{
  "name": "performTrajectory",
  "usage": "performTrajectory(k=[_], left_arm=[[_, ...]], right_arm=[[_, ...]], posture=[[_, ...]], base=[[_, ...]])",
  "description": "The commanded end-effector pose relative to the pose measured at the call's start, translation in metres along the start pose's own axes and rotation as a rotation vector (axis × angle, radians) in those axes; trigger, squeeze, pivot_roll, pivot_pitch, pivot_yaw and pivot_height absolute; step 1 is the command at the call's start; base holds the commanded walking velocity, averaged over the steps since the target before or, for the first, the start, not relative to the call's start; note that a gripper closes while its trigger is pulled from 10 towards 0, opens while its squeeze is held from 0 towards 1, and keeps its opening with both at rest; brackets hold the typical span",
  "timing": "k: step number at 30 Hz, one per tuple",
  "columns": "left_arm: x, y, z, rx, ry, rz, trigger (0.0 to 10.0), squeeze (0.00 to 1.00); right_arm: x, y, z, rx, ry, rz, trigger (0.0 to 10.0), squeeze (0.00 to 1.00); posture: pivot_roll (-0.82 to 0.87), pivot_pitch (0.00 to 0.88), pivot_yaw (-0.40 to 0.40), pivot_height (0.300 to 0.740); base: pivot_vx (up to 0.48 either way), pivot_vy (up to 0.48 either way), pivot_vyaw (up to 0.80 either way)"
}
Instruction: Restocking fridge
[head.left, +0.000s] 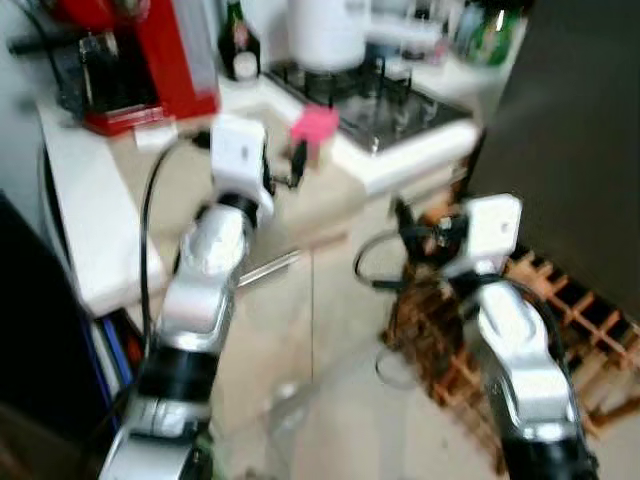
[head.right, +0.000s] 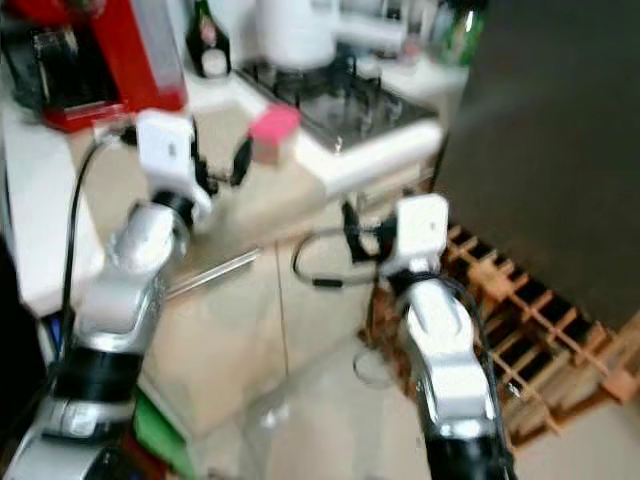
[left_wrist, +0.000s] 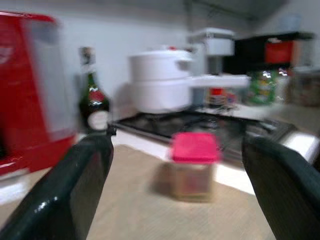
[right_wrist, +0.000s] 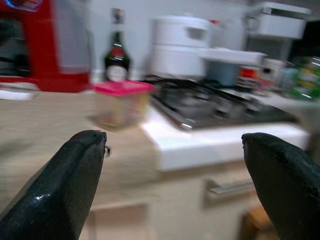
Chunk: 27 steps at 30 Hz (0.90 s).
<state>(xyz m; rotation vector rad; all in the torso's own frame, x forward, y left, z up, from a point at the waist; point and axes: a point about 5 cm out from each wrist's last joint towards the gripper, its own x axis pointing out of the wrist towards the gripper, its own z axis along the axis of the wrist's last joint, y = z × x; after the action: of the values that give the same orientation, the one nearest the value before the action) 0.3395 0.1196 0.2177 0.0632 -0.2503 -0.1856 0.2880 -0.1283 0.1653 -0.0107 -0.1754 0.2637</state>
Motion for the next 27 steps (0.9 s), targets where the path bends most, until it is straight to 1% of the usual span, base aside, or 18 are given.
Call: performTrajectory(k=[1, 4, 6, 8, 11, 14, 21, 22, 24, 25, 26, 27], left_arm=[[0.003, -0.004, 0.003, -0.003, -0.015, 0.005, 10.0, 0.0], [0.004, -0.006, 0.005, -0.006, -0.019, -0.001, 10.0, 0.0], [0.004, -0.01, 0.007, -0.008, -0.027, -0.01, 10.0, 0.0], [0.005, -0.011, 0.01, -0.018, -0.036, -0.004, 10.0, 0.0], [0.006, -0.006, 0.011, -0.041, -0.037, 0.05, 10.0, 0.0], [0.007, -0.001, 0.011, -0.054, -0.028, 0.097, 10.0, 0.0], [0.009, 0.001, 0.015, -0.021, -0.041, 0.115, 10.0, 0.0], [0.01, 0.001, 0.019, -0.015, -0.062, 0.114, 10.0, 0.0], [0.011, 0.002, 0.021, -0.014, -0.065, 0.118, 10.0, 0.0], [0.011, 0.002, 0.02, -0.013, -0.063, 0.121, 10.0, 0.0], [0.011, 0.003, 0.019, -0.01, -0.057, 0.122, 10.0, 0.0], [0.011, 0.003, 0.019, -0.01, -0.057, 0.122, 10.0, 0.0]], right_arm=[[0.002, -0.005, 0.003, -0.009, -0.017, -0.009, 10.0, 0.0], [0.002, -0.004, 0.003, -0.009, -0.019, -0.007, 10.0, 0.0], [0.002, -0.003, 0.002, -0.008, -0.021, -0.003, 10.0, 0.0], [0.003, -0.002, 0.001, -0.008, -0.023, -0.001, 10.0, 0.0], [0.003, 0.0, 0.002, -0.006, -0.028, 0.001, 10.0, 0.0], [0.007, 0.005, 0.009, -0.004, -0.044, 0.019, 10.0, 0.0], [0.015, 0.008, 0.02, 0.008, -0.074, 0.011, 10.0, 0.0], [0.025, 0.01, 0.03, 0.032, -0.092, -0.019, 10.0, 0.0], [0.037, 0.017, 0.041, 0.037, -0.114, -0.019, 10.0, 0.0], [0.044, 0.023, 0.049, 0.037, -0.135, -0.01, 10.0, 0.0], [0.056, 0.033, 0.063, 0.04, -0.173, 0.01, 10.0, 0.0], [0.056, 0.033, 0.063, 0.04, -0.173, 0.01, 10.0, 0.0]], posture=[[-0.07, 0.0, 0.024, 0.74], [-0.07, 0.0, 0.025, 0.74], [-0.07, 0.0, 0.029, 0.74], [-0.07, 0.0, 0.032, 0.74], [-0.07, 0.0, 0.034, 0.74], [-0.07, 0.0, 0.037, 0.74], [-0.07, 0.0, 0.038, 0.74], [-0.07, 0.0, 0.044, 0.74], [-0.06, 0.0, 0.048, 0.74], [-0.06, 0.0, 0.048, 0.74], [-0.06, 0.0, 0.054, 0.74], [-0.06, 0.0, 0.054, 0.74]], base=[[0.409, 0.251, 0.0], [0.409, 0.251, 0.0], [0.428, 0.0, 0.0], [0.428, 0.0, 0.0], [0.386, 0.123, 0.0], [0.0, 0.44, 0.0], [0.0, 0.466, 0.0], [0.0, 0.0, 0.0], [0.0, 0.0, 0.0], [0.0, 0.0, 0.0], [0.0, 0.0, 0.0], [0.0, 0.0, 0.0]])
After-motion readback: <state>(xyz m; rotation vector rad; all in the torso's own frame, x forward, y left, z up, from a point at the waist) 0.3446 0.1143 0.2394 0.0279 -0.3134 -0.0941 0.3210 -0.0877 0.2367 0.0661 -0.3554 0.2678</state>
